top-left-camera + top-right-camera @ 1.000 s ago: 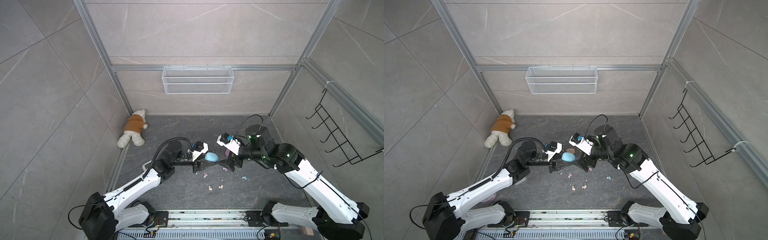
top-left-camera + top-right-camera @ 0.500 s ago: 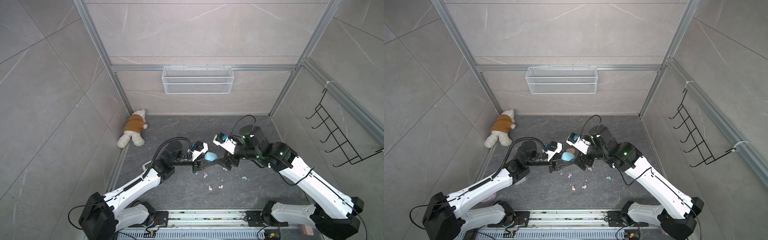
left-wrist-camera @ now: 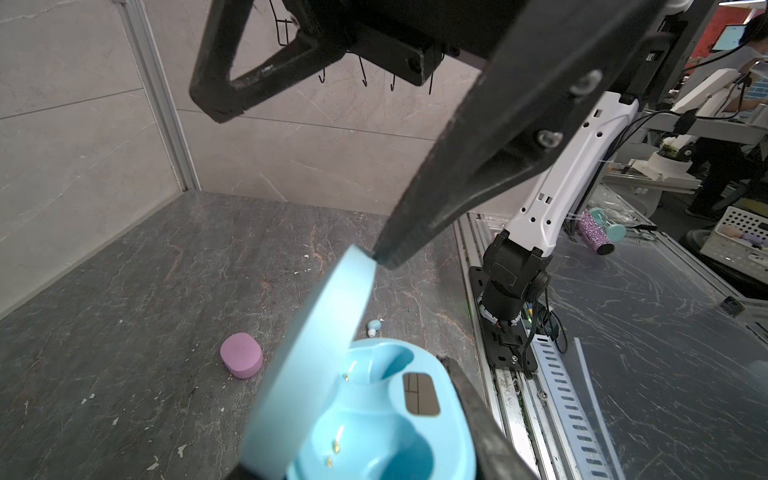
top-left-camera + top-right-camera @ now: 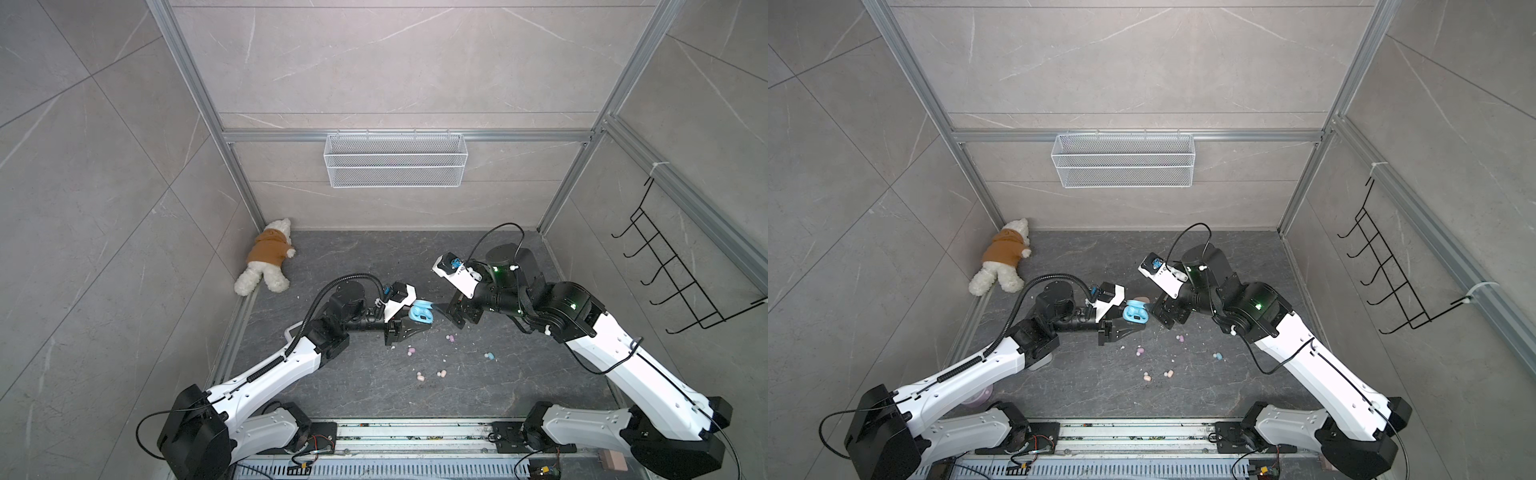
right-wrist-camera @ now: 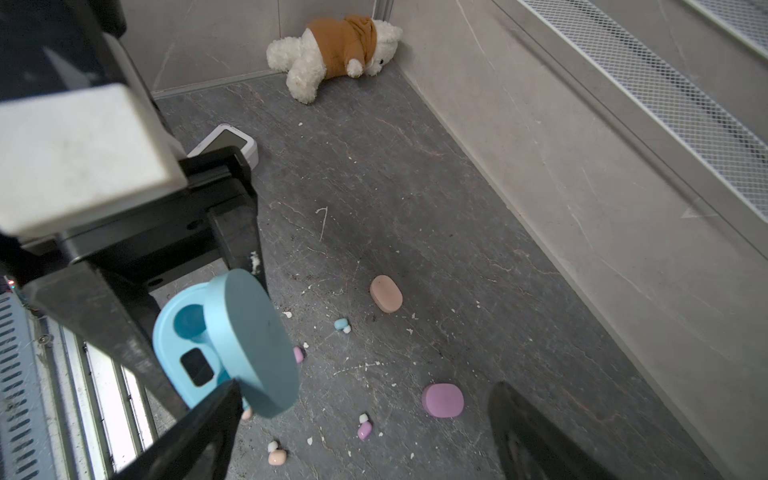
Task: Insert the wireless bluetooth earbuds into the charging case
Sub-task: 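Push the teal case lid open with the right gripper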
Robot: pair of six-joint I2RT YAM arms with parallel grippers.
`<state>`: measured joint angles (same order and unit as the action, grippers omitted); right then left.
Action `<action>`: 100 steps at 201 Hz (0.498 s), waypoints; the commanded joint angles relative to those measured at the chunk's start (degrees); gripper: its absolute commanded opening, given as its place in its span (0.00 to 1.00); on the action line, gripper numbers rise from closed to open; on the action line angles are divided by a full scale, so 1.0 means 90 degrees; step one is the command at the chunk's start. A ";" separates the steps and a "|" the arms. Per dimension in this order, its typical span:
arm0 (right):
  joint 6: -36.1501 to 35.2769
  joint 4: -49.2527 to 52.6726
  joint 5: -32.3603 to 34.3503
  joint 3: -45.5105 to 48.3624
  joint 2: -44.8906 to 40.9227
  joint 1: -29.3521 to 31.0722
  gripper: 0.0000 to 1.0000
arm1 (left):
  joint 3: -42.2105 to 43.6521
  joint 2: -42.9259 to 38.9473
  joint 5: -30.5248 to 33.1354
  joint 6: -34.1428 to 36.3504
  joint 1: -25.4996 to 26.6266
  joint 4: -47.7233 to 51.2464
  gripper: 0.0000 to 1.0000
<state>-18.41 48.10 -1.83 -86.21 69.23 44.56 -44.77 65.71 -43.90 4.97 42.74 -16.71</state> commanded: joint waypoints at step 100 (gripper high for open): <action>0.0395 0.0261 0.0316 -0.0528 0.0114 -0.0037 0.99 | -0.0160 -0.0100 -0.0182 -0.0002 0.0096 -0.0291 0.14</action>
<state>-16.08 49.52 2.37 -89.47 71.13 44.53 -44.77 65.69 -44.12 4.95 42.89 -16.71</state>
